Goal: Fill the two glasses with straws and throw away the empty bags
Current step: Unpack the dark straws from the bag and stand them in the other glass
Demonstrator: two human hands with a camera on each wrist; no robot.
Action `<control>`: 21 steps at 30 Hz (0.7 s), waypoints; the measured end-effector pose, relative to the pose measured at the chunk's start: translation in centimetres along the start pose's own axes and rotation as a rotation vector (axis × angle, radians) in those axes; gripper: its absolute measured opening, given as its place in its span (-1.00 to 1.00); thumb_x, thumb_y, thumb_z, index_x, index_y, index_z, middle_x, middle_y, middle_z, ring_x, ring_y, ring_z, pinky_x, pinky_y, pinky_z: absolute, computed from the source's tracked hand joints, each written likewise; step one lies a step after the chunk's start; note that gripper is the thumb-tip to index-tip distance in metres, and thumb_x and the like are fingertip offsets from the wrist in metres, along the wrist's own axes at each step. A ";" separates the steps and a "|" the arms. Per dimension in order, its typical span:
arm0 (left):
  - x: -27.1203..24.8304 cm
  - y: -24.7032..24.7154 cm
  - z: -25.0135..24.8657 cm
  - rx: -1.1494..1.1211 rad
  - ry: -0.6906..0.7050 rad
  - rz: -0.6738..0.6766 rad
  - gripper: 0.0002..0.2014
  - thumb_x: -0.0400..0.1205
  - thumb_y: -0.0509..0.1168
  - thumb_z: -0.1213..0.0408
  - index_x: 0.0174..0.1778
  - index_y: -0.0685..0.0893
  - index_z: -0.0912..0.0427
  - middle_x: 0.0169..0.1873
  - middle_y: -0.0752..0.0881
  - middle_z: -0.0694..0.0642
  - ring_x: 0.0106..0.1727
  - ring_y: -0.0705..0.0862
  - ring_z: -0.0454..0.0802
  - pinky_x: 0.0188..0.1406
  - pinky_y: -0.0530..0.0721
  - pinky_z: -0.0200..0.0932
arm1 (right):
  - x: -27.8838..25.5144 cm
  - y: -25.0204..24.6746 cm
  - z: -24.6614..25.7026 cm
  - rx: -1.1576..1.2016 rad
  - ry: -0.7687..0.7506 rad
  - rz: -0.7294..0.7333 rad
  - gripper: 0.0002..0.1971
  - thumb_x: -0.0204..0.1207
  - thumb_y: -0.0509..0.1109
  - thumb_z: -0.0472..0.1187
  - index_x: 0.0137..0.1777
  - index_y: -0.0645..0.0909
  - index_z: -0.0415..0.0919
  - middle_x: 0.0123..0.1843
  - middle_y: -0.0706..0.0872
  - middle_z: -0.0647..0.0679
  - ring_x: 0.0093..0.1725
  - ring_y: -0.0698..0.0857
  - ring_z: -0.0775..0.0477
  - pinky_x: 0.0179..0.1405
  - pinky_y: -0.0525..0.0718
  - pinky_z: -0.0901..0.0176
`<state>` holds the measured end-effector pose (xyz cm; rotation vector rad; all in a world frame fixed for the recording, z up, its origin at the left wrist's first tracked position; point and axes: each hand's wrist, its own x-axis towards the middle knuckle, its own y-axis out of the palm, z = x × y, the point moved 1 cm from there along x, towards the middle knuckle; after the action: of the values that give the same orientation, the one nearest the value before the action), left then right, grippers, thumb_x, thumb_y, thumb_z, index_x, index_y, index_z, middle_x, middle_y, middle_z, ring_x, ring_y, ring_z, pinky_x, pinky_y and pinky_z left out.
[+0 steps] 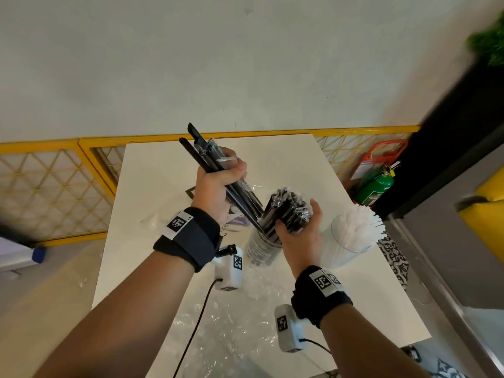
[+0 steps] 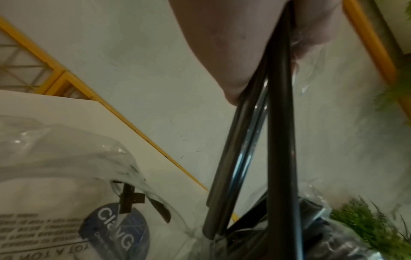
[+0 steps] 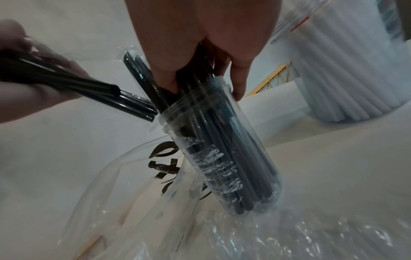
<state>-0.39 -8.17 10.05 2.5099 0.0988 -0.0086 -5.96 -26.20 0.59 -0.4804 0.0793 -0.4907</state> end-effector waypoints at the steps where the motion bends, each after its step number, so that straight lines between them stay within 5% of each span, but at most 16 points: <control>1: 0.0 0.2 0.0 -0.010 0.008 -0.015 -0.77 0.41 0.40 0.59 -0.19 0.56 0.20 -0.29 0.60 0.09 -0.25 0.58 0.08 -0.01 0.57 0.01 | 0.0 0.0 -0.1 -0.003 -0.004 0.000 -0.12 0.35 0.58 -0.04 0.59 0.14 0.17 0.27 0.74 -0.13 0.18 0.75 -0.22 0.16 0.75 -0.14; 6: -1.4 0.5 -1.2 -0.052 0.123 0.057 -0.77 0.42 0.33 0.63 -0.17 0.52 0.23 -0.28 0.53 0.13 -0.35 0.50 0.07 -0.19 0.57 -0.05 | -0.2 0.2 0.1 -0.004 -0.041 0.019 -0.17 0.39 0.59 -0.09 0.59 0.21 0.02 0.30 0.73 -0.10 0.22 0.73 -0.15 0.22 0.71 -0.02; 11: -3.0 1.4 -1.0 0.046 0.160 0.212 -0.82 0.45 0.27 0.64 -0.19 0.52 0.29 -0.30 0.45 0.23 -0.33 0.43 0.11 -0.21 0.48 0.03 | -0.5 0.3 0.2 -0.038 -0.081 0.057 -0.30 0.43 0.57 -0.17 0.51 0.31 -0.07 0.22 0.76 -0.14 0.14 0.75 -0.15 -0.10 0.45 0.50; 15: -3.1 2.0 -0.2 0.117 0.162 0.189 -0.84 0.49 0.28 0.61 -0.15 0.55 0.28 -0.29 0.54 0.17 -0.27 0.54 0.16 -0.11 0.60 0.05 | -0.9 -0.4 0.8 -0.038 -0.162 0.126 -0.30 0.41 0.61 -0.12 0.48 0.35 -0.18 0.17 0.77 -0.10 0.00 0.65 0.08 -0.24 0.36 0.80; 18: -2.9 2.8 0.5 0.223 0.192 0.152 -0.87 0.50 0.31 0.55 -0.14 0.58 0.27 -0.31 0.61 0.08 -0.27 0.62 0.14 -0.01 0.67 0.12 | -1.2 -0.8 1.3 -0.004 -0.228 0.178 -0.19 0.32 0.58 0.10 0.48 0.34 -0.22 0.11 0.71 0.03 -0.02 0.63 0.13 -0.19 0.38 0.83; 21: -2.4 3.5 1.0 0.244 0.220 0.122 -0.89 0.52 0.32 0.53 -0.10 0.58 0.30 -0.27 0.60 0.13 -0.27 0.65 0.10 0.03 0.70 0.09 | -1.0 -1.0 1.0 0.039 -0.262 0.189 -0.13 0.24 0.40 0.26 0.45 0.37 -0.29 0.10 0.75 -0.02 -0.03 0.70 0.09 -0.06 0.58 0.62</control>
<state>-2.54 -11.74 11.31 2.7490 0.0356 0.3244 -7.13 -26.07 1.87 -0.4900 -0.1359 -0.2407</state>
